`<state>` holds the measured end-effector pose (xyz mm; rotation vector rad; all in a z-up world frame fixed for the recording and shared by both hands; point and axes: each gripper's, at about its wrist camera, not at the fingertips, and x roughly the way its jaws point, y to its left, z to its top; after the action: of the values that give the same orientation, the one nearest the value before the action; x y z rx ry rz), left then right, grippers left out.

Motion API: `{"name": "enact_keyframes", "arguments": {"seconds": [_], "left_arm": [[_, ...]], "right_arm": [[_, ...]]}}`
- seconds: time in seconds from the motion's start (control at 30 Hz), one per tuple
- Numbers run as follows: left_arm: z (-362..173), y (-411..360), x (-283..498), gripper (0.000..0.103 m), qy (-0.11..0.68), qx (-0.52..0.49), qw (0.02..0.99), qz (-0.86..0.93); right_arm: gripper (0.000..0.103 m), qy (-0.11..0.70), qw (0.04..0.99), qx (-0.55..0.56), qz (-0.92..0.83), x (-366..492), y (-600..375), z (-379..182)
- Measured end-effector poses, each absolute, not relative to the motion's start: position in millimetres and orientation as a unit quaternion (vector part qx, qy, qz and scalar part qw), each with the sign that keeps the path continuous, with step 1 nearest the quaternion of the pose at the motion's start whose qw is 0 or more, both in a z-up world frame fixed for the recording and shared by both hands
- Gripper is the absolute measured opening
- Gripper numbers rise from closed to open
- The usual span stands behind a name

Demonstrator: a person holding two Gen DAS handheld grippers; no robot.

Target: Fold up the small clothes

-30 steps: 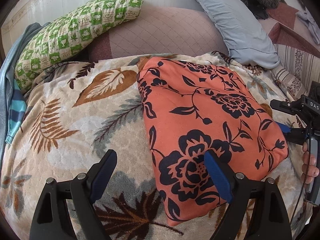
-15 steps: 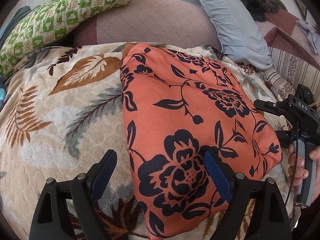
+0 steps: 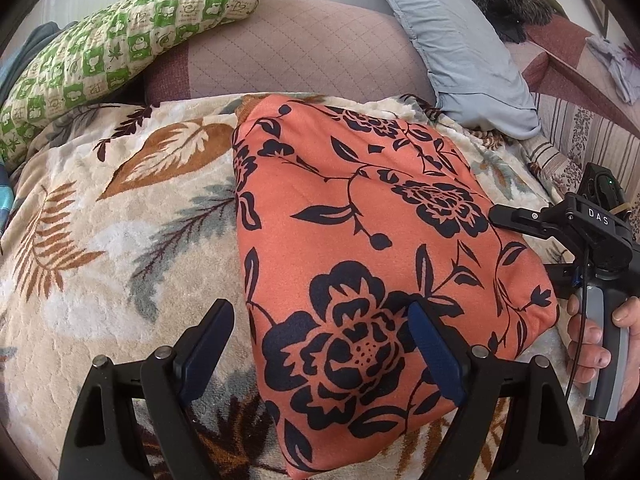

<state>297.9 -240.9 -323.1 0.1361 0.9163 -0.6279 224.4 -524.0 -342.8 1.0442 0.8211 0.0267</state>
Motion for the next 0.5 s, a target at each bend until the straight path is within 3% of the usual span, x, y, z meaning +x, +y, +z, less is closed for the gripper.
{"name": "enact_keyframes", "arguments": {"seconds": [0.5], "left_arm": [[-316.7,-242.7,294.9,0.089,0.431,0.061,0.848,-0.302]], "right_arm": [[0.074,0.383,0.790,0.478,0.013,225.9,-519.8,-342.9]]}}
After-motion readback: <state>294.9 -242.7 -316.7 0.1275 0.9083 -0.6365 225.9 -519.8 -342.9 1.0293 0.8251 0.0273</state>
